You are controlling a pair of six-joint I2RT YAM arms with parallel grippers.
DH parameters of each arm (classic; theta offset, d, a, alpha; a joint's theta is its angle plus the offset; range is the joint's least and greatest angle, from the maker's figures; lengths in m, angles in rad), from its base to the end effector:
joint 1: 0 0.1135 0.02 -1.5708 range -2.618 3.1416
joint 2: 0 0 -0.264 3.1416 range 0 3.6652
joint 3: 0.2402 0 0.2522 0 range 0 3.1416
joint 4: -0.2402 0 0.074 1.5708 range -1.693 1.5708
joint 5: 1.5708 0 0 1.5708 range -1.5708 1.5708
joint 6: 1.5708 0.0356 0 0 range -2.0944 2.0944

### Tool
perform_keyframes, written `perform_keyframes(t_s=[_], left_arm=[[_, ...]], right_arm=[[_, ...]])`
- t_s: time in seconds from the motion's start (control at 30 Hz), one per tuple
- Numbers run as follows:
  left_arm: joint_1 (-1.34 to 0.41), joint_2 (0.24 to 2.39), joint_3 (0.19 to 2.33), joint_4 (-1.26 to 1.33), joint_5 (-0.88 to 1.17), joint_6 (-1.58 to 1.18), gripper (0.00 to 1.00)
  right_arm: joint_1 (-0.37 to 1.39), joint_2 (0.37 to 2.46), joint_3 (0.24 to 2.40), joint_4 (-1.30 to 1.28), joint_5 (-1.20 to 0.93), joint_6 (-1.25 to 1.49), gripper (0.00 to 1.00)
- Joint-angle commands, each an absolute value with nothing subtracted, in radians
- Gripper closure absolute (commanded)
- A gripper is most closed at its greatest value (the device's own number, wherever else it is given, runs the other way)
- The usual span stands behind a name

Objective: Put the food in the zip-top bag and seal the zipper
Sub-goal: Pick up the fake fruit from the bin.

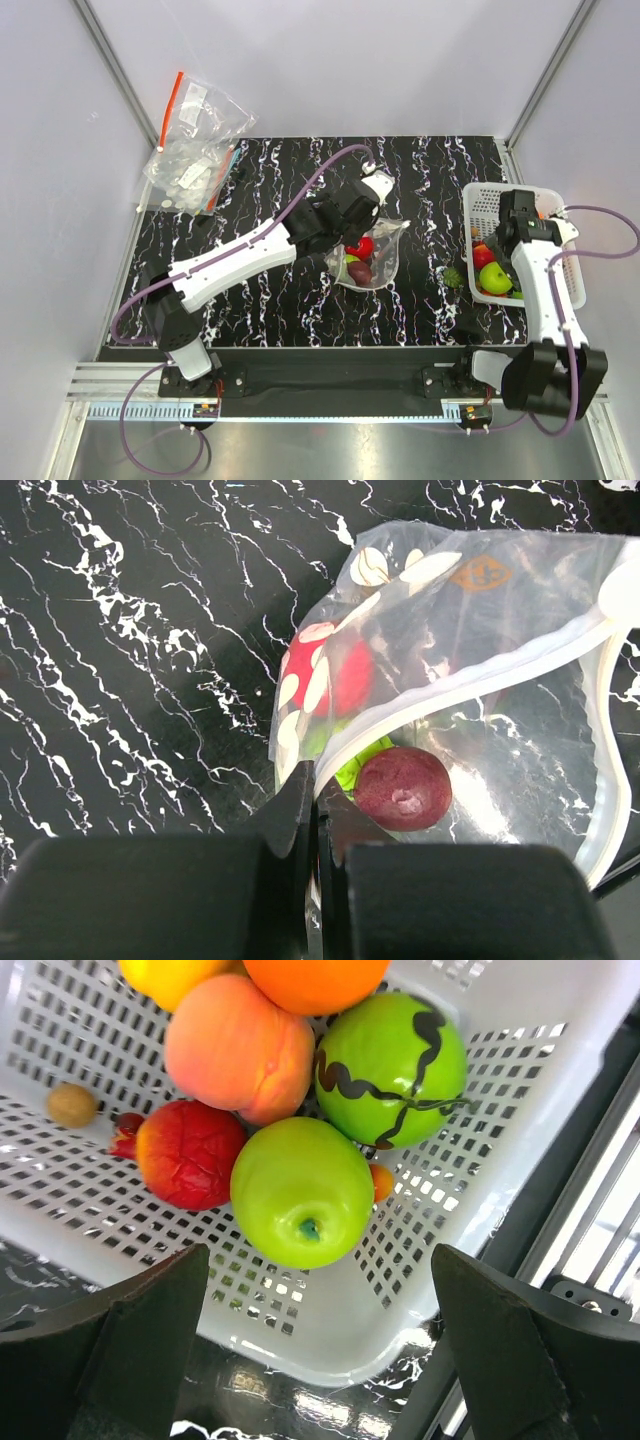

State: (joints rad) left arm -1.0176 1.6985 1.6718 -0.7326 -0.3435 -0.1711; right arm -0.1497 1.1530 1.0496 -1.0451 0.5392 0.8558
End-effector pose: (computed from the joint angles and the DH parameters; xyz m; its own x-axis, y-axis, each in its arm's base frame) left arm 0.2088 -0.3154 0.3548 -0.4710 0.4576 -0.7542 0.6014 0.7920 0.1050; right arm 0.2006 -0.0487 0.2938 -0.3376 0.7062 -0.6224 0.9014 0.4330 0.0024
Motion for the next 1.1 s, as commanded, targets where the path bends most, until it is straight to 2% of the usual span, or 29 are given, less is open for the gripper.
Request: perform_keyframes(t_s=[0.0,0.47,0.53,0.57,0.67,0.8,0.93,1.07], left_arm=[[-1.019,1.638,1.664,-0.690,-0.347,-0.158,0.98],[-1.019,1.672,1.683,-0.696,-0.333,-0.152,0.98],[-1.019,1.671,1.684,-0.695,-0.336,-0.152,0.98],[-1.019,1.672,1.683,-0.693,-0.339,-0.153,0.98],[-1.019,1.675,1.687,-0.693,-0.342,-0.155,0.98],[-1.019,1.690,1.703,-0.698,-0.344,-0.160,0.98],[-1.019,1.709,1.723,-0.703,-0.339,-0.167,0.98],[-1.020,1.716,1.727,-0.690,-0.321,-0.172,0.98]], right_arm=[[-0.158,1.210,1.042,-1.025,0.539,0.919,0.00],[-0.213,1.361,0.948,-0.839,0.563,0.937,0.00],[-0.215,1.345,0.934,-0.825,0.563,0.934,0.08],[-0.215,1.319,0.933,-0.818,0.564,0.927,0.21],[-0.215,1.251,0.942,-0.824,0.569,0.902,0.33],[-0.215,1.134,0.995,-0.871,0.552,0.848,0.34],[-0.215,0.985,1.019,-0.797,0.384,0.678,0.41],[-0.215,0.818,0.985,-0.651,0.004,0.484,0.43]])
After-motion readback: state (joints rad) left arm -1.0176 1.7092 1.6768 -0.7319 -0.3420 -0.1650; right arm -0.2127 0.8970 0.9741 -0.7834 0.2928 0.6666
